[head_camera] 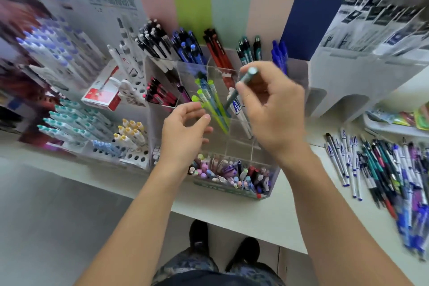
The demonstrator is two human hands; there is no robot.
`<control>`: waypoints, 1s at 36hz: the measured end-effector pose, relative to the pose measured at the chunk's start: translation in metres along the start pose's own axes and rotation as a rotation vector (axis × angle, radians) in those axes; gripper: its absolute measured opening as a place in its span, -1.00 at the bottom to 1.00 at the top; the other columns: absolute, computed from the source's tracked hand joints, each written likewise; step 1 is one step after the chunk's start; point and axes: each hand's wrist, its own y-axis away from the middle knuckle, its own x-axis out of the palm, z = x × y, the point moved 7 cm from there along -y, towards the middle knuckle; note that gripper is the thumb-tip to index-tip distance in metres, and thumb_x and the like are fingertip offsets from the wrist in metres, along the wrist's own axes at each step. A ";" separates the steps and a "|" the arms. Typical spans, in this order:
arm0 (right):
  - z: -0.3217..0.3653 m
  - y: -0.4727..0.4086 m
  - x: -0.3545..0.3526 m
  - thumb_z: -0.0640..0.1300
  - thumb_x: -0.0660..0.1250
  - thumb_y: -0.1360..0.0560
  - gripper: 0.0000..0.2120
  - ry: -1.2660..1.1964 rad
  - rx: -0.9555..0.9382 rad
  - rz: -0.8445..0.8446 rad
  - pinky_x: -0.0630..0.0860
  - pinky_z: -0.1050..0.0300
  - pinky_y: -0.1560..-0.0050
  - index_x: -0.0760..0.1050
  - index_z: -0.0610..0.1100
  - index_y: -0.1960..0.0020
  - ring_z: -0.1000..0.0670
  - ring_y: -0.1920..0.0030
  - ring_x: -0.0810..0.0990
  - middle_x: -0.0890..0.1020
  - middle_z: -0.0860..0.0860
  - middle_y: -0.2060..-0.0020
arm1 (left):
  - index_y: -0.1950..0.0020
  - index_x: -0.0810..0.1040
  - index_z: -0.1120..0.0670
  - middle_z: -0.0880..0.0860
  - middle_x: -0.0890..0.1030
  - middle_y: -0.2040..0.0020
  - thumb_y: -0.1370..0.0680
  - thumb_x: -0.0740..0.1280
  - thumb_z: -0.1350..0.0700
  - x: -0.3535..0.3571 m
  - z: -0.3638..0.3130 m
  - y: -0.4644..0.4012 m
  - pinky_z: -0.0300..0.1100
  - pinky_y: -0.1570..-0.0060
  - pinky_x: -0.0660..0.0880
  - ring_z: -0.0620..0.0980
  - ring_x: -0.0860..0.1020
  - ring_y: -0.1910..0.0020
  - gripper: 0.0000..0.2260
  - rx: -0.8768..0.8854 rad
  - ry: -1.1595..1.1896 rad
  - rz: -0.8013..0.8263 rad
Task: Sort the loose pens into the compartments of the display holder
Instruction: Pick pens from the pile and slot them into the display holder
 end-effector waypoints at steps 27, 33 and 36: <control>-0.011 0.034 0.001 -0.21 0.49 -0.53 -0.95 0.269 -0.035 -0.184 0.54 0.26 0.13 0.70 -0.19 0.04 0.10 0.21 0.61 0.70 0.03 0.19 | 0.00 0.46 0.03 0.00 0.50 0.22 -0.55 0.44 0.20 0.020 -0.033 0.019 -0.21 0.34 0.43 -0.02 0.45 0.37 -0.83 0.501 -0.047 -0.077; -0.070 0.077 -0.090 -0.17 0.43 -0.57 -0.84 0.257 0.279 -0.398 0.51 0.19 0.25 0.68 -0.17 0.17 0.06 0.32 0.61 0.67 0.05 0.34 | 0.11 0.53 0.00 -0.06 0.54 0.34 -0.52 0.47 0.15 0.139 -0.006 0.059 -0.23 0.34 0.43 -0.15 0.43 0.42 -0.87 0.311 -0.054 0.453; -0.129 0.110 -0.137 -0.12 0.40 -0.58 -0.77 0.197 0.542 -0.508 0.51 0.13 0.31 0.64 -0.14 0.24 0.01 0.38 0.61 0.65 0.03 0.41 | 0.09 0.55 -0.03 -0.07 0.59 0.30 -0.52 0.46 0.07 0.200 0.024 0.078 -0.14 0.29 0.51 -0.09 0.52 0.40 -0.90 0.166 -0.186 0.667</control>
